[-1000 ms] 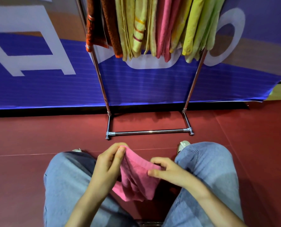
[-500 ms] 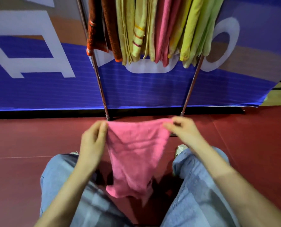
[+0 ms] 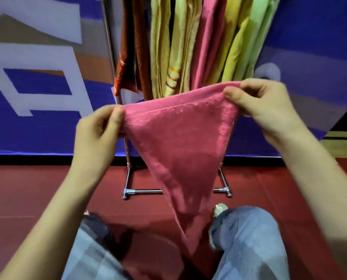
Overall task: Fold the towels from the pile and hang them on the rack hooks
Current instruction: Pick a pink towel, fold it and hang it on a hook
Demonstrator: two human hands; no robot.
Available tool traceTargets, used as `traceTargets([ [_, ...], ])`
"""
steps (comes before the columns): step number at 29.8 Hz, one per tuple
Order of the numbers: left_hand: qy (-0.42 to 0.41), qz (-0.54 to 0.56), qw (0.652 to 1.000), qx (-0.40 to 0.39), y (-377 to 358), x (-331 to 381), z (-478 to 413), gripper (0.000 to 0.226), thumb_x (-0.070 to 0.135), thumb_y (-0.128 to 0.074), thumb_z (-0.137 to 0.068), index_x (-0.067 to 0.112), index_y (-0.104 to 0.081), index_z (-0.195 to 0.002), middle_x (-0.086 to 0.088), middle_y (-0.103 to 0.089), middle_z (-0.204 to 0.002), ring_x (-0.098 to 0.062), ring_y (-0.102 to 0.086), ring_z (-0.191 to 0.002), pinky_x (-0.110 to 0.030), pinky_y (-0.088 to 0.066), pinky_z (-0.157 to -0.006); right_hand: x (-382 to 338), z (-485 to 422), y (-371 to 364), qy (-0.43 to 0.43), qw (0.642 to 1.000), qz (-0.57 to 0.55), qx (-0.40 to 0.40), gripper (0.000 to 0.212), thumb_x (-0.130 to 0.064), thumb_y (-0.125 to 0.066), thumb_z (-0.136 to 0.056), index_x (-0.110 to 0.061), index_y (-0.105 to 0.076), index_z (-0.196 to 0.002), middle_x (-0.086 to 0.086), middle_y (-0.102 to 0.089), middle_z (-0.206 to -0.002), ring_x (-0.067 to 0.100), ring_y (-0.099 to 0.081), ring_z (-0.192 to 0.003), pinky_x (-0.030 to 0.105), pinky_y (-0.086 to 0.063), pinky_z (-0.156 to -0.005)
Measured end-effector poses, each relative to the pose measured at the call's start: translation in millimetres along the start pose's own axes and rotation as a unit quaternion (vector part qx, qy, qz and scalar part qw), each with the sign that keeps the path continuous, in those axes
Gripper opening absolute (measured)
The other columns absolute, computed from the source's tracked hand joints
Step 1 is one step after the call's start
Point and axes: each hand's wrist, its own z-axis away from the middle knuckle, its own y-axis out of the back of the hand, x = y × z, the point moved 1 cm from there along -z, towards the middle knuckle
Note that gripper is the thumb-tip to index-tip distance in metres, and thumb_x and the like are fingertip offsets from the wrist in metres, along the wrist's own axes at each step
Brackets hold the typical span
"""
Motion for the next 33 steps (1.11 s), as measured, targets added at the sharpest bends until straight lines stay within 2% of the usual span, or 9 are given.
traceTargets([
  [4, 0.013, 0.066, 0.998, -0.017, 4.1, 12.3, -6.9, 0.025, 0.014, -0.047, -0.092, 0.031, -0.060, -0.078, 0.029, -0.065, -0.062, 0.009, -0.058, -0.062, -0.008, -0.050, -0.064, -12.1, -4.6, 7.9, 0.015, 1.000, -0.007, 0.003, 0.018, -0.009, -0.064, -0.080, -0.018, -0.061, -0.065, -0.016, -0.059, -0.043, -0.005, -0.051, -0.043, 0.008, -0.043, -0.047],
  [8, 0.058, 0.089, 0.994, -0.036, 1.1, 12.9, -6.5, 0.026, 0.009, -0.048, -0.091, 0.026, -0.061, -0.075, 0.026, -0.065, -0.057, 0.009, -0.060, -0.059, -0.006, -0.048, -0.058, 4.8, 1.8, 7.1, -0.033, 0.999, 0.001, 0.008, 0.020, -0.008, -0.063, -0.081, -0.018, -0.061, -0.064, -0.016, -0.058, -0.041, -0.005, -0.050, -0.042, 0.007, -0.043, -0.045],
  [13, 0.114, 0.083, 0.989, -0.038, 3.7, 0.1, 10.7, 0.013, 0.007, -0.052, -0.088, 0.012, -0.064, -0.088, 0.027, -0.066, -0.057, 0.009, -0.061, -0.059, -0.004, -0.046, -0.057, 33.0, 18.5, -2.7, -0.102, 0.995, -0.002, -0.012, 0.021, -0.007, -0.064, -0.079, -0.018, -0.062, -0.061, -0.014, -0.059, -0.043, -0.005, -0.053, -0.043, 0.008, -0.046, -0.044],
  [18, 0.125, 0.053, 0.991, -0.020, -3.4, -9.1, 38.9, 0.025, 0.007, -0.056, -0.086, 0.027, -0.063, -0.072, 0.031, -0.064, -0.057, 0.012, -0.058, -0.056, -0.003, -0.047, -0.057, 60.8, 40.3, -15.7, -0.169, 0.985, -0.024, -0.010, 0.020, -0.007, -0.065, -0.079, -0.010, -0.058, -0.060, -0.010, -0.054, -0.040, -0.003, -0.048, -0.039, 0.007, -0.043, -0.043],
  [23, 0.157, 0.073, 0.985, 0.016, -12.8, -12.2, 50.0, 0.028, 0.010, -0.062, -0.082, 0.035, -0.064, -0.068, 0.028, -0.067, -0.060, 0.009, -0.060, -0.059, -0.018, -0.055, -0.070, 64.9, 51.8, -30.0, -0.196, 0.979, -0.057, -0.006, 0.020, -0.006, -0.065, -0.079, 0.004, -0.057, -0.063, -0.005, -0.047, -0.043, -0.001, -0.039, -0.038, 0.010, -0.035, -0.039],
  [25, 0.163, 0.077, 0.983, 0.024, -21.5, -8.8, 55.1, 0.027, 0.011, -0.065, -0.079, 0.034, -0.065, -0.067, 0.026, -0.067, -0.058, 0.008, -0.058, -0.057, -0.020, -0.055, -0.069, 65.0, 57.3, -39.1, -0.203, 0.978, -0.050, -0.018, 0.024, -0.009, -0.065, -0.079, 0.008, -0.057, -0.063, -0.001, -0.043, -0.045, 0.003, -0.036, -0.040, 0.015, -0.033, -0.042],
  [28, 0.170, 0.075, 0.982, 0.030, -40.3, -3.8, 65.3, 0.021, 0.012, -0.067, -0.076, 0.031, -0.067, -0.068, 0.024, -0.067, -0.059, 0.006, -0.058, -0.056, -0.018, -0.052, -0.065, 66.3, 68.0, -60.5, -0.243, 0.963, -0.104, -0.055, 0.026, -0.006, -0.061, -0.082, -0.006, -0.058, -0.056, -0.008, -0.051, -0.039, 0.001, -0.047, -0.037, 0.013, -0.045, -0.041],
  [30, 0.167, 0.065, 0.984, 0.024, -52.4, -3.8, 73.6, 0.016, 0.014, -0.068, -0.077, 0.029, -0.070, -0.072, 0.027, -0.068, -0.063, 0.008, -0.059, -0.060, -0.012, -0.050, -0.065, 65.3, 75.7, -75.6, -0.261, 0.952, -0.137, -0.078, 0.024, -0.007, -0.059, -0.084, -0.009, -0.064, -0.061, -0.004, -0.059, -0.048, 0.002, -0.055, -0.043, 0.014, -0.052, -0.048],
  [33, 0.157, 0.039, 0.987, 0.015, -61.7, -6.8, 87.4, 0.015, 0.015, -0.067, -0.078, 0.027, -0.074, -0.083, 0.033, -0.067, -0.070, 0.011, -0.062, -0.070, -0.017, -0.052, -0.070, 66.6, 86.2, -88.2, -0.265, 0.948, -0.161, -0.072, 0.021, -0.010, -0.056, -0.086, -0.010, -0.068, -0.069, 0.001, -0.063, -0.058, 0.003, -0.060, -0.051, 0.015, -0.055, -0.055],
])
